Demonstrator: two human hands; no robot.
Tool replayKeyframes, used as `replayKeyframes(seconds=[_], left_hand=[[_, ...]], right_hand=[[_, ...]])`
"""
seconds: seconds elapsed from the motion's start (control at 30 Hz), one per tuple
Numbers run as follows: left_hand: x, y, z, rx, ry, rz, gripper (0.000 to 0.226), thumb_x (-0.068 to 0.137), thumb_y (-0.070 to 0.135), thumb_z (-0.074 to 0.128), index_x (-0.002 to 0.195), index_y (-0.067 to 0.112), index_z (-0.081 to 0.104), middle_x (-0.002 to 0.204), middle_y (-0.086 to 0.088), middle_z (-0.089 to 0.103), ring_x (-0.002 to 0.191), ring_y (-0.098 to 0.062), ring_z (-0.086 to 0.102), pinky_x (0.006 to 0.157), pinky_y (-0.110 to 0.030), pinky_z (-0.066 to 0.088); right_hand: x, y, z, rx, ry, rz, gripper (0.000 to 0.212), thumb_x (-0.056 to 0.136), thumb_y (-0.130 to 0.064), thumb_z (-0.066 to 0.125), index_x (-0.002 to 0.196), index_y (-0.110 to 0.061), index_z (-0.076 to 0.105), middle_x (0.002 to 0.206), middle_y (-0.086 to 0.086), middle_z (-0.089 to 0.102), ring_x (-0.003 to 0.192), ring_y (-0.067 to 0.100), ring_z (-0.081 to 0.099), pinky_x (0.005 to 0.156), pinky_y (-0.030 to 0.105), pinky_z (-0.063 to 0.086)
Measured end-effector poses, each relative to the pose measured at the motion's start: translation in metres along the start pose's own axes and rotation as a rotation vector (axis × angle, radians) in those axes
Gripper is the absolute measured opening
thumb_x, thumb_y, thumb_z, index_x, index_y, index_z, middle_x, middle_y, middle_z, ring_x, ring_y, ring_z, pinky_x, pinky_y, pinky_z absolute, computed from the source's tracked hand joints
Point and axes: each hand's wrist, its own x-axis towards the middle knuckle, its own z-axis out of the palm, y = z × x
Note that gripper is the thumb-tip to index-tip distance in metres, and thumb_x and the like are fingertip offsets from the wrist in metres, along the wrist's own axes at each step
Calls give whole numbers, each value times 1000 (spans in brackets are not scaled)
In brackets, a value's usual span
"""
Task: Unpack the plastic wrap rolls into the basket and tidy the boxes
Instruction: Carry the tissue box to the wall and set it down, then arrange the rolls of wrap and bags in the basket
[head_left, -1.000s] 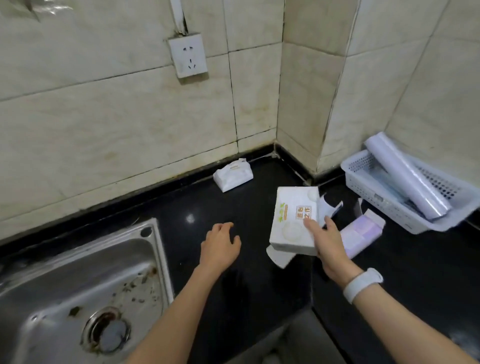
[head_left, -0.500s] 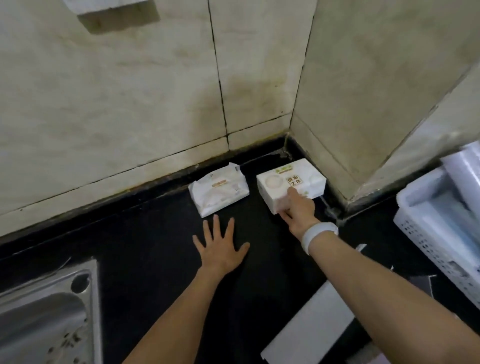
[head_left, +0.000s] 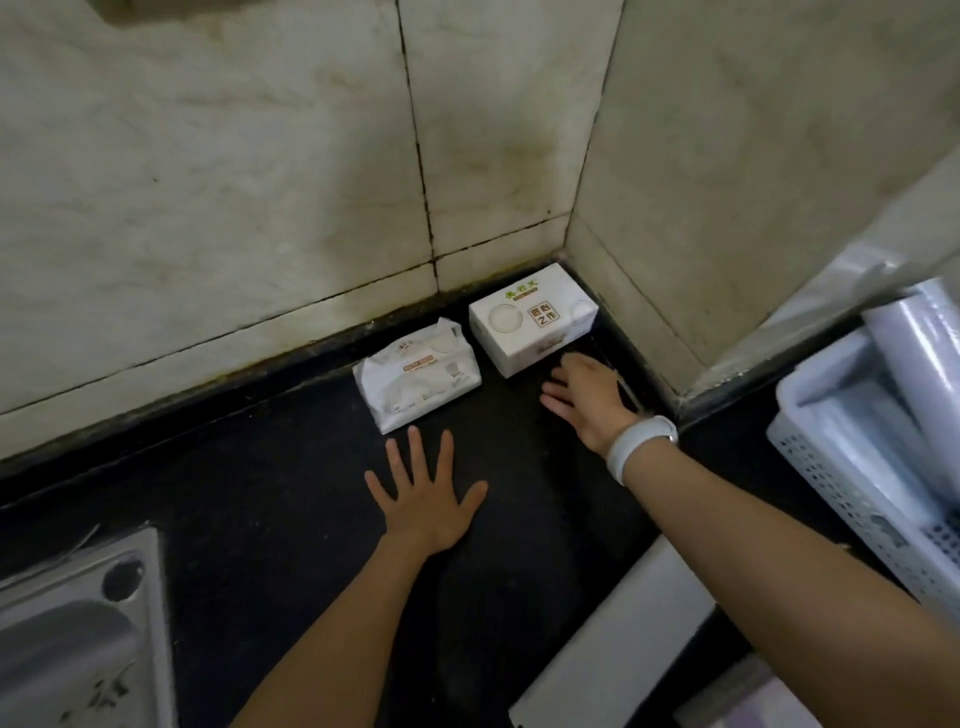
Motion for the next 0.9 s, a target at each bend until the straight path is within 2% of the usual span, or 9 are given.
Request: replayKeyframes(seconds=[0.13,0.23,0.3,0.37,0.43,0.6,0.7,0.8,0.9], left_hand=[[-11,14,-22,5,-12,-26,79,88,61,34,146,28,-8,155,-12,-22,141,-37,-19,110,-63,-5],[-33,32,-34,-56,93,15,67,91,41,44,146,18,13,157,-14,-4,144,-36,-5,114,-60,5],[-52,48,-33,-171,184,113,58,92,33,44,144,18,22,157,-12,5,144,-33,1,115,-56,8],[-74,70,-27,-262,261,241,49,92,28,45,139,18,34,155,-11,16,144,-29,10,116,-52,13],[-93,98,-23,-282,312,363,42,91,26,46,133,18,44,151,-9,28,141,-25,20,115,-48,20],[-121,189,-22,-262,317,694,38,91,24,45,128,18,48,141,-4,41,132,-21,34,108,-40,30],[-127,245,-16,-213,301,809,37,90,21,45,127,16,49,136,-4,47,127,-22,39,105,-39,32],[-125,291,-3,-116,290,865,37,91,21,44,127,16,49,136,-5,47,127,-22,39,106,-38,32],[-115,323,10,-27,308,913,38,91,24,42,128,17,49,137,-3,47,128,-19,38,107,-37,29]], right_hand=[[-51,12,-36,-120,-11,22,37,96,-20,41,131,-9,42,128,16,53,114,29,54,91,37,47],[-96,18,-72,-166,-17,-3,34,96,-17,40,127,-5,47,122,19,58,114,33,56,89,37,47],[-125,21,-102,-151,16,-46,32,96,-15,40,124,-2,50,114,21,61,103,33,61,83,36,49],[-151,25,-135,-135,67,-88,29,96,-13,40,119,-1,53,103,18,62,85,26,62,77,32,50],[-173,29,-170,-131,137,-117,27,95,-12,40,114,-2,56,94,14,64,76,21,60,74,29,50],[-204,34,-252,-81,307,-160,23,95,-13,41,108,-5,58,85,9,65,73,19,61,67,26,50],[-208,31,-298,-55,397,-209,20,95,-13,42,104,-6,58,80,6,65,69,17,60,66,25,50],[-202,24,-340,-115,497,-265,20,93,-8,43,101,-2,61,76,5,64,65,17,59,58,20,50],[-181,15,-373,-344,589,-311,24,91,-6,45,107,0,61,89,9,66,80,22,61,70,26,47]])
